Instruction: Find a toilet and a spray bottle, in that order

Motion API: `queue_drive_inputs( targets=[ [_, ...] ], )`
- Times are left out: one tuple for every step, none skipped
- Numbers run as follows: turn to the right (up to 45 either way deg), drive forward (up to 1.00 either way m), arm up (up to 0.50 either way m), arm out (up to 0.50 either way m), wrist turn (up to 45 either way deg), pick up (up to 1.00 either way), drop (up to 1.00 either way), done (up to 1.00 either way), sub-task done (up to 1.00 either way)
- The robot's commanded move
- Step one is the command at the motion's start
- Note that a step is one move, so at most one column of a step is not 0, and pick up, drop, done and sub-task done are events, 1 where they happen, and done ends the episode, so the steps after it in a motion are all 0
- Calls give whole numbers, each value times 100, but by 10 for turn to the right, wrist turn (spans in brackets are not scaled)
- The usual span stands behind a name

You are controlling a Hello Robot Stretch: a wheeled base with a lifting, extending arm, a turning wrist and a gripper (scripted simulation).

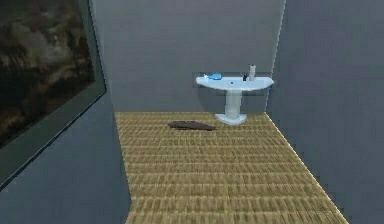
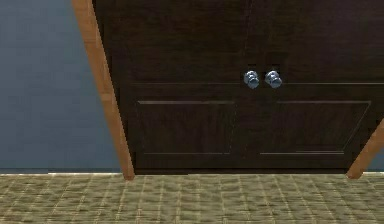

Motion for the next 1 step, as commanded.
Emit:
queue_drive_inputs(
  targets=[
    [0,100,0,0,0,0,0,0,0]
  ],
)
